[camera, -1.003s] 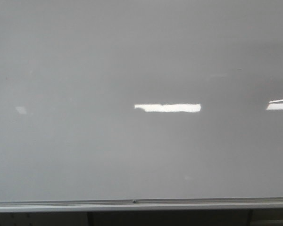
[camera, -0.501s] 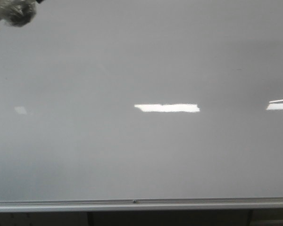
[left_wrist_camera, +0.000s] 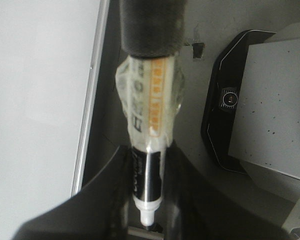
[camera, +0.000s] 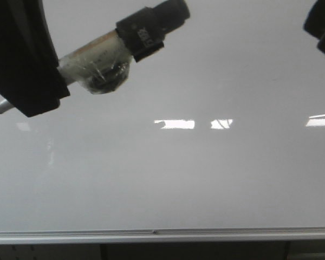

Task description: Write number 2 on whiteboard

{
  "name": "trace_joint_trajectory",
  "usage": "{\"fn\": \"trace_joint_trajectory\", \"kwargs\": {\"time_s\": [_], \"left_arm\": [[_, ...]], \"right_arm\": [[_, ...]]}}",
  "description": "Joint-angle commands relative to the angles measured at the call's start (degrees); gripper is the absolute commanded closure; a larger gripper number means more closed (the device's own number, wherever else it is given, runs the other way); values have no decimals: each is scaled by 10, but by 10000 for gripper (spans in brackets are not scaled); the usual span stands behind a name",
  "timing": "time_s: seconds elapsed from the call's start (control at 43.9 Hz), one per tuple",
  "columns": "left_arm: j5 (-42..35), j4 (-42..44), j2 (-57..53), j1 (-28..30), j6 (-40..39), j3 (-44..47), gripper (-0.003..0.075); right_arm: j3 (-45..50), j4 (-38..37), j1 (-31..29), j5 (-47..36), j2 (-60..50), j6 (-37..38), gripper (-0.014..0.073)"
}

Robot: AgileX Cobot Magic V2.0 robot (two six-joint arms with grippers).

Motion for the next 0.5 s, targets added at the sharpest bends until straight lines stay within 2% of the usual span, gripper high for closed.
{"fn": "trace_joint_trajectory", "kwargs": {"time_s": [0.0,0.273,0.479], "left_arm": [[-31,-2,-8,-15,3,-20,660],[-53,4,-8,-23,4,-20,660],[-54,6,-8,-23,4,-20,660]], "right_arm": [[-33,22,51,-13,22,-36,72],[-96,23,169,-36,90,-39,72],[-125,36,195,-51,99,-39,98]]}}
